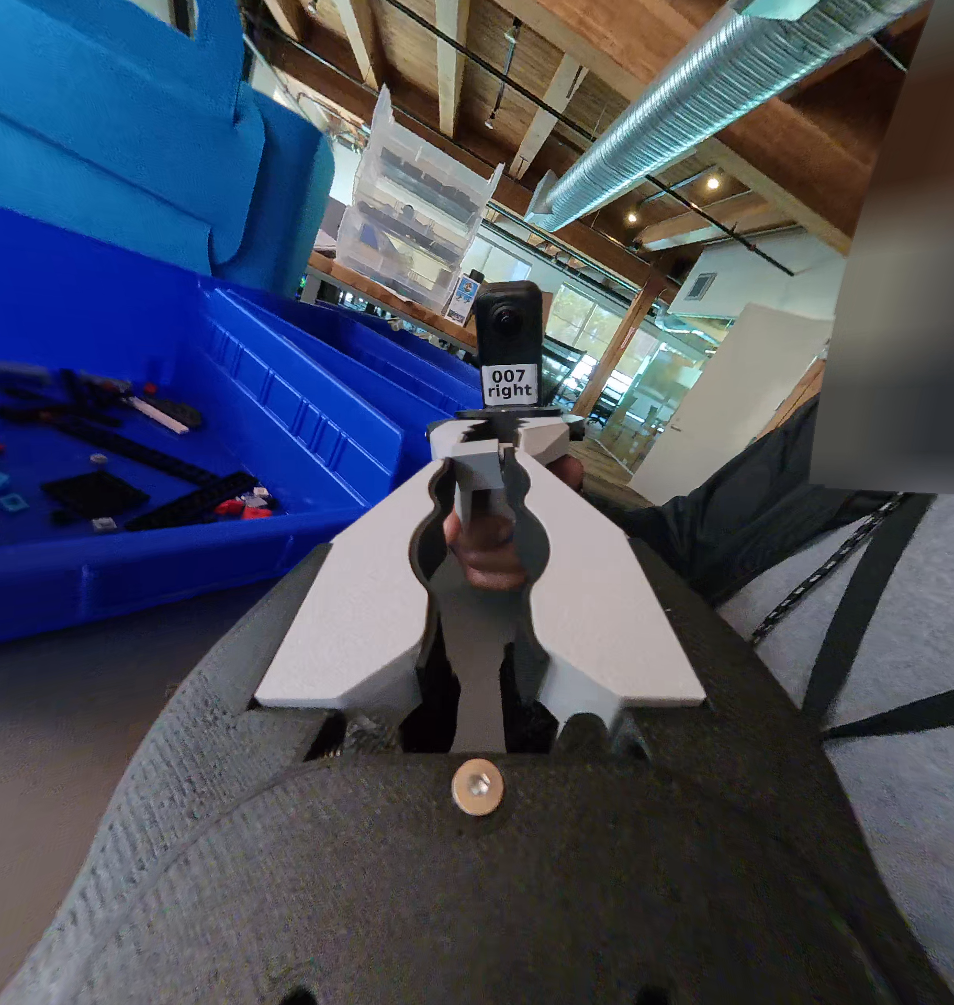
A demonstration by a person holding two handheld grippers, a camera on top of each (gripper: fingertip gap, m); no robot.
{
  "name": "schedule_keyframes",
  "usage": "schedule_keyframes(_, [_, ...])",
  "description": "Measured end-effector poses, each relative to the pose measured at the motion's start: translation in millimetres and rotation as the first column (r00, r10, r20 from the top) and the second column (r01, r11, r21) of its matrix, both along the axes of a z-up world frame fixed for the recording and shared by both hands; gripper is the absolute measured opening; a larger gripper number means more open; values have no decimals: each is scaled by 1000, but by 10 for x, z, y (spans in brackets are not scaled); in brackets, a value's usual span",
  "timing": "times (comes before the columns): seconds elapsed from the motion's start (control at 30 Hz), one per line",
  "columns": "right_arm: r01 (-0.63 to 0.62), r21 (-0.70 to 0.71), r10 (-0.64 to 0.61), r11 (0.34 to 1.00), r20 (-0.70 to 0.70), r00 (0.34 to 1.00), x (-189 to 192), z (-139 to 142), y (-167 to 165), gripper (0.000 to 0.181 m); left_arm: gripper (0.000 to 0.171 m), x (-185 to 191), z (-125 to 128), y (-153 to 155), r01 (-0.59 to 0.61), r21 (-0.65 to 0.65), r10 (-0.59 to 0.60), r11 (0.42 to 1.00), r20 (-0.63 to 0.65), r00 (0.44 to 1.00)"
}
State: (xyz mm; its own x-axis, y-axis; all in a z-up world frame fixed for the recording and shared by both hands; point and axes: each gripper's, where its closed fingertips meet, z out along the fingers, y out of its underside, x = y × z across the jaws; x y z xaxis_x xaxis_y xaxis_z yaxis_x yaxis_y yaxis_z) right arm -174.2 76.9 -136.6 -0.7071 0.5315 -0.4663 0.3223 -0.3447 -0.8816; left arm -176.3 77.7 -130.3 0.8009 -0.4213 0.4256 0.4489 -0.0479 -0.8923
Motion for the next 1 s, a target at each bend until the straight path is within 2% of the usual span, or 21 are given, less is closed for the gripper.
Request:
schedule_keyframes(0.27, [-40,-4,40,999,-2,999,48,11,-86,26,19,93,-7,-2,25,17,-24,1000,-71,997])
schedule_keyframes(0.7, [-52,74,53,996,-22,998,79,-38,-102,18,19,152,-65,-11,76,-18,-78,997,-92,993])
schedule_keyframes(1.0, [-91,99,94,991,-27,995,129,-62,-139,17,19,207,-92,-43,95,-48,-102,994,-171,980])
